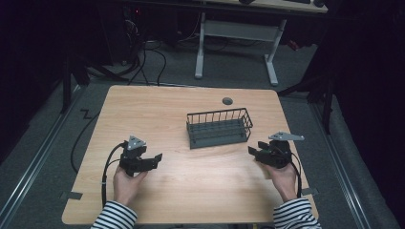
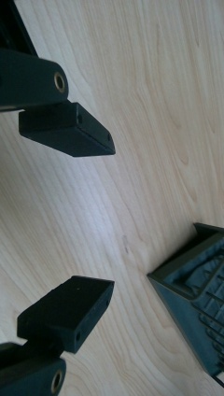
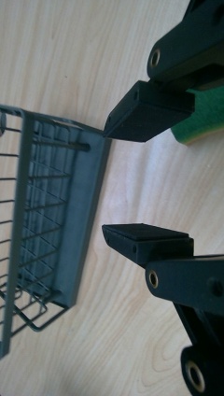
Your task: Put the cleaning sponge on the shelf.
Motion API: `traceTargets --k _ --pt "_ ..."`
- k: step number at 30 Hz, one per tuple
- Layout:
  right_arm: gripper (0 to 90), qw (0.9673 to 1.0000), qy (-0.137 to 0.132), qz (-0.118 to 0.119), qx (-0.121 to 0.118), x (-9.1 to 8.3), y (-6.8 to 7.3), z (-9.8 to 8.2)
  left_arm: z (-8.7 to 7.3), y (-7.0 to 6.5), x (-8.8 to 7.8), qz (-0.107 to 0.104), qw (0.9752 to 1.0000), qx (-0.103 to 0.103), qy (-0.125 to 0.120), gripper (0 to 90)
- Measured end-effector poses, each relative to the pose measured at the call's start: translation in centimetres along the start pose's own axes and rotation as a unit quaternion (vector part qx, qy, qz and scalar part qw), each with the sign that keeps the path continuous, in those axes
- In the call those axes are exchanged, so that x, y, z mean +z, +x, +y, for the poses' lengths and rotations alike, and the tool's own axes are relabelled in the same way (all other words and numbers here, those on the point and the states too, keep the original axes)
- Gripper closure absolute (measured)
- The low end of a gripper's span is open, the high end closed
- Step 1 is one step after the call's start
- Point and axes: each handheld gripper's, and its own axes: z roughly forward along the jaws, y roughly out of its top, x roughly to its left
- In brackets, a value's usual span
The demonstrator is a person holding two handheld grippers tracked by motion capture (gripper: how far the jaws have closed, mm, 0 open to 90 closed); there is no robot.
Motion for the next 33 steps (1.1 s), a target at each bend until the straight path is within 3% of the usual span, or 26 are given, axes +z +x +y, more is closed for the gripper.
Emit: traceTargets --k 6,8,12,15,22,27,33 --pt "49.4 1.0000 0.004 -0.004 0.000 0.0 -0.9 1.4 1.9 -0.5 0.2 -0.001 1.0000 0.002 -0.005 30.0" --pt "50.8 1.0000 0.007 -0.003 -0.001 0.0 -1.1 2.0 2.6 -0.9 0.3 0.005 0.9999 0.012 0.002 30.3" --pt "52.6 0.9998 0.013 -0.012 -0.007 0.0 -1.7 3.3 4.1 -1.7 0.7 -0.003 0.9997 0.024 0.003 31.3" --pt "53.0 0.9997 0.011 -0.018 -0.009 0.1 -2.2 4.6 5.2 -2.1 1.1 -0.019 0.9996 0.019 -0.005 30.8" --pt "53.4 0.9996 0.014 -0.025 0.000 1.1 -2.9 5.9 7.6 -3.1 2.6 -0.018 0.9996 0.020 -0.007 27.2" --pt "53.6 0.9994 0.016 -0.030 0.003 2.0 -3.1 6.6 9.0 -3.5 3.5 -0.025 0.9996 0.008 -0.012 27.1" --pt "53.9 0.9992 0.003 -0.039 0.005 2.5 -3.3 7.7 11.0 -4.5 5.2 -0.024 0.9996 0.015 -0.003 27.7"
